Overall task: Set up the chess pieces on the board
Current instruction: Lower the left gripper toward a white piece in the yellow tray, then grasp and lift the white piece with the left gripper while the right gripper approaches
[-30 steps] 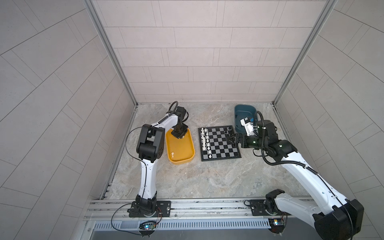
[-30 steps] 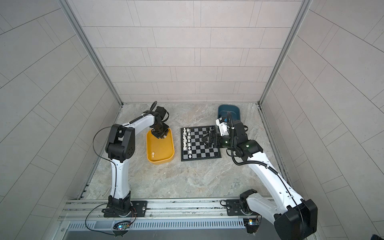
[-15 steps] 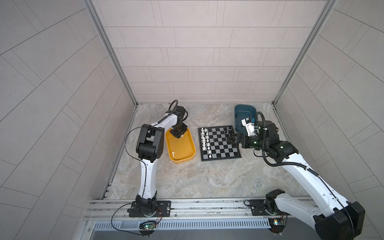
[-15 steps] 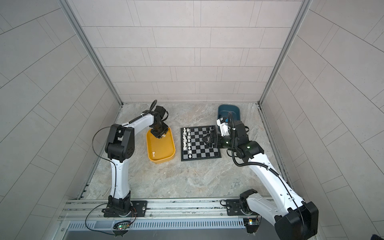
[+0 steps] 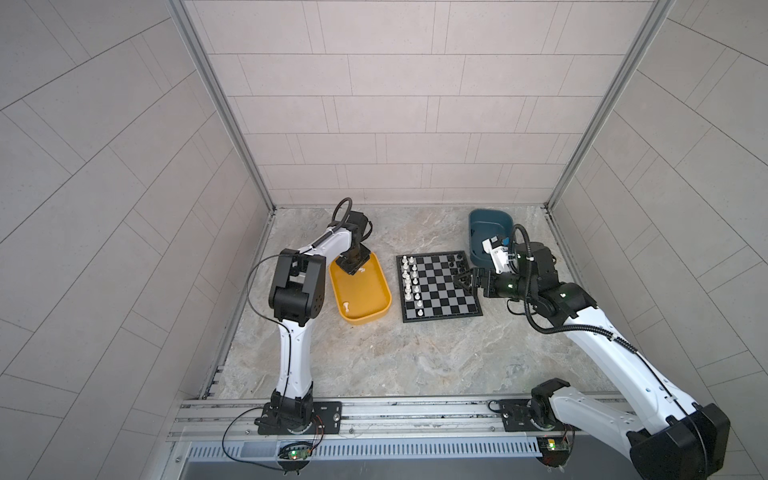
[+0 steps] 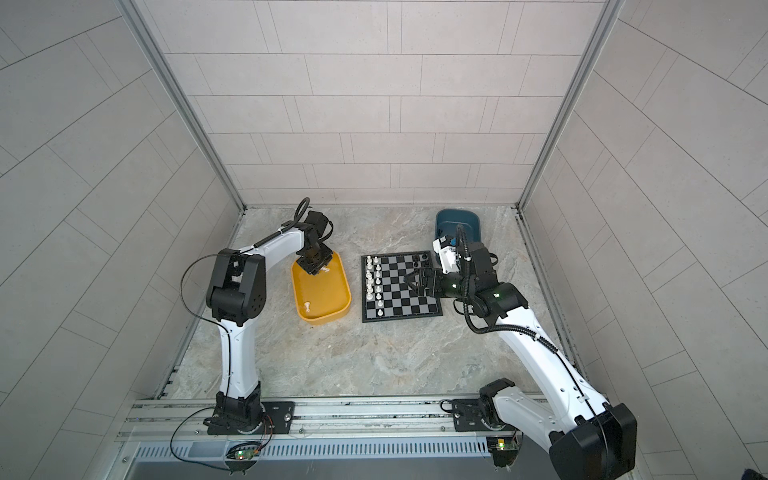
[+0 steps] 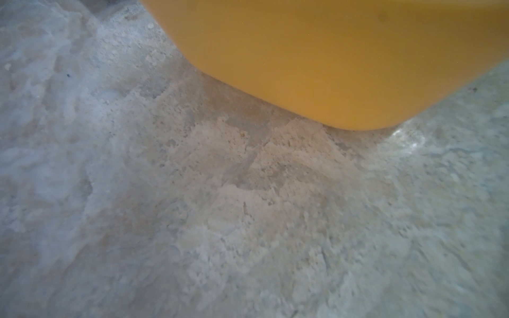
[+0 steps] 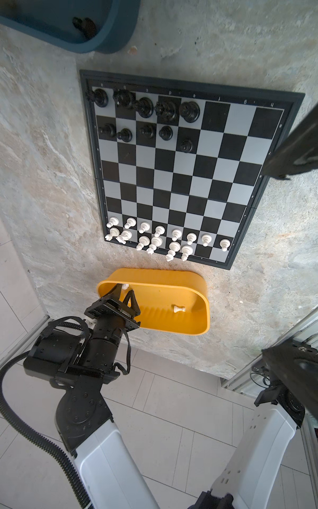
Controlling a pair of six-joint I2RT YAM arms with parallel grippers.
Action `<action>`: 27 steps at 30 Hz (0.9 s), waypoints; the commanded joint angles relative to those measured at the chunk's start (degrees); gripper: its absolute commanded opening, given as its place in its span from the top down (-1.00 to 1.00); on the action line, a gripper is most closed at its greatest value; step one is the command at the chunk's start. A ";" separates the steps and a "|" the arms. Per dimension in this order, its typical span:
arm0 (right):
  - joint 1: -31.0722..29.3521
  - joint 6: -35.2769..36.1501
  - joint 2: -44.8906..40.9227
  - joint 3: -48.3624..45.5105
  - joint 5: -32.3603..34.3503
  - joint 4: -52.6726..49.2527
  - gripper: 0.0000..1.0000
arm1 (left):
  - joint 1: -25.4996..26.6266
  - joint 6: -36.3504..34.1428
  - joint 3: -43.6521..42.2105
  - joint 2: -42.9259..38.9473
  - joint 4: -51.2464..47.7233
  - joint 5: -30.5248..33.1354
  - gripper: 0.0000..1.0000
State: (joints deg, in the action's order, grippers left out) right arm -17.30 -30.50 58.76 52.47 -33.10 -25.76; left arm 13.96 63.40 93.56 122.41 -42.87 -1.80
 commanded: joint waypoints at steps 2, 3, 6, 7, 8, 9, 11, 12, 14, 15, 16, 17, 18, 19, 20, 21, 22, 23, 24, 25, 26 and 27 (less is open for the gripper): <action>0.18 -0.45 -0.40 -0.42 -0.43 0.97 -0.93 | -0.16 -0.47 -0.48 -1.37 0.07 1.13 0.21; 0.24 -0.49 -0.49 -0.36 -0.37 0.97 -0.93 | -0.22 -0.42 -0.56 -1.06 0.15 0.84 0.23; 0.25 -0.46 -0.41 -0.38 -0.38 0.90 -0.93 | -0.17 -0.03 -0.83 -0.68 0.33 0.29 0.25; 0.25 -0.48 -0.49 -0.37 -0.38 0.89 -0.93 | -0.20 -0.03 -0.83 -0.68 0.42 0.03 0.26; 0.25 -0.46 -0.47 -0.36 -0.37 0.93 -0.92 | -0.15 -0.03 -0.83 -0.64 0.42 -0.05 0.28; 0.26 -0.50 -0.47 -0.39 -0.38 0.89 -0.92 | -0.24 -0.03 -0.71 -0.60 0.13 -0.01 0.29; 0.25 -0.52 -0.49 -0.36 -0.33 0.89 -0.92 | -0.26 0.06 -0.56 -0.44 -0.56 0.30 0.32; 0.25 -0.52 -0.49 -0.35 -0.38 0.89 -0.92 | -0.29 0.02 -0.31 -0.23 -0.80 0.10 0.33; 0.25 -0.57 -0.65 -0.29 -0.38 0.80 -0.92 | -0.41 -0.03 0.87 0.62 -2.97 0.35 0.36; 0.25 -0.61 -0.74 -0.32 -0.36 0.80 -0.92 | -0.50 -0.03 1.26 1.12 -3.79 0.23 0.39; 0.25 -0.61 -0.84 -0.29 -0.38 0.71 -0.93 | -0.55 -0.06 1.66 1.45 -4.12 -0.11 0.41; 0.25 -0.70 -0.86 -0.24 -0.34 0.70 -0.93 | -0.56 -0.11 2.11 1.71 -4.81 0.19 0.41; 0.25 -0.85 -1.00 -0.19 -0.37 0.67 -0.93 | -0.51 -0.27 2.46 1.87 -5.46 0.49 0.41; 0.25 -0.91 -1.10 -0.17 -0.34 0.71 -0.93 | -0.53 -0.38 2.55 2.10 -5.42 0.33 0.41; 0.25 -0.88 -1.17 -0.15 -0.38 0.71 -0.92 | -0.60 -0.46 2.59 2.29 -5.47 0.37 0.42; 0.26 -0.96 -1.35 -0.12 -0.28 0.71 -0.92 | -0.57 -0.47 2.59 2.45 -5.50 0.43 0.43; 0.25 -1.04 -1.43 -0.16 -0.30 0.67 -0.92 | -0.54 -0.60 2.44 2.44 -5.23 0.45 0.44; 0.27 -1.05 -1.45 -0.21 -0.30 0.71 -0.92 | -0.54 -0.84 2.31 2.44 -4.79 0.37 0.46; 0.25 -1.05 -1.48 -0.17 -0.25 0.71 -0.92 | -0.51 -1.30 2.33 2.39 -4.61 0.62 0.48; 0.27 -1.07 -1.60 -0.09 -0.30 0.71 -0.92 | -0.59 -1.76 2.29 2.18 -4.45 0.96 0.50; 0.25 -1.01 -1.69 -0.09 -0.21 0.71 -0.92 | -0.53 -2.33 1.95 1.69 -3.99 1.04 0.52; 0.25 -1.08 -1.78 -0.11 -0.03 0.62 -0.92 | -0.61 -2.76 1.44 0.72 -3.91 1.23 0.54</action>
State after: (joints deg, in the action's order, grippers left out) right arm -17.23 -30.96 58.33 52.47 -33.19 -25.47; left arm 13.65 62.43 94.74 123.74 -45.76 -1.98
